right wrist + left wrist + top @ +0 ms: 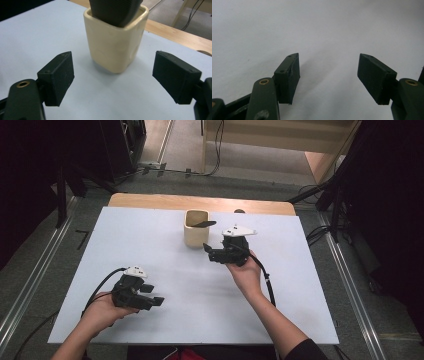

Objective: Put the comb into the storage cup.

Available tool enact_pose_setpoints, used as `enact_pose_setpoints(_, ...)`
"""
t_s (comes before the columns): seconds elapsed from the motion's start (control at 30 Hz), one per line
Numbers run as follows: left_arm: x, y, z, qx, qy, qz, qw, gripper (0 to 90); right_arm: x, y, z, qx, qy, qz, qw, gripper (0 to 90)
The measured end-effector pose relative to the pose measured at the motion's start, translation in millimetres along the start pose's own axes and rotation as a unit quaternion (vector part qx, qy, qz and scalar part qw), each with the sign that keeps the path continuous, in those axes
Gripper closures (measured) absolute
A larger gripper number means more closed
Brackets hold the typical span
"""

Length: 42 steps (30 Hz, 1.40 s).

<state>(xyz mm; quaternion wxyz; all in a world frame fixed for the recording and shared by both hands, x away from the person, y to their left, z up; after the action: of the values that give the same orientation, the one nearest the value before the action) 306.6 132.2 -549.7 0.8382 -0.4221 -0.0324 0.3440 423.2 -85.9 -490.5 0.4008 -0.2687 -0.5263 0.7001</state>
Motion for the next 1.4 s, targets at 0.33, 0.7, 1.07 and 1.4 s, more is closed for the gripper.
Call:
enact_pose_setpoints(0.33,0.2,-0.6,0.4,-0.002,-0.001,0.001,1.0,35.5,-10.5,17.0,17.6,0.016,0.0,0.013,0.9998,15.8)
enact_pose_setpoints(0.7,0.7,-1.3,1.1,-0.005,-0.002,0.002,1.0,35.4,-14.0,27.3,34.6,0.022,-0.013,0.036,0.999,15.8)
enact_pose_setpoints(1.07,0.7,-1.6,1.1,-0.006,-0.002,0.001,1.0,35.5,-17.9,44.3,55.9,0.037,-0.022,0.044,0.9981,15.8)
enact_pose_setpoints(1.4,0.9,-2.5,1.8,-0.01,-0.002,0.0,1.0,35.4,-19.2,53.4,71.6,0.046,-0.027,0.045,0.9975,15.8)
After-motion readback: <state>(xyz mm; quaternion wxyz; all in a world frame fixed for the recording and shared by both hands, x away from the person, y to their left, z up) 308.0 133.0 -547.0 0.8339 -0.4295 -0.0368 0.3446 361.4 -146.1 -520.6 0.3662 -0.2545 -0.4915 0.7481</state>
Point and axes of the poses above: each handheld gripper's, and its own axes: z roughly backward along the jaws, y roughly out of its underside, x roughly to its left, the point moved 10 cm from there along -z, roughly forward along the jaws, and after that the axes turned 14 degrees about -x, right-handed, at the moved point
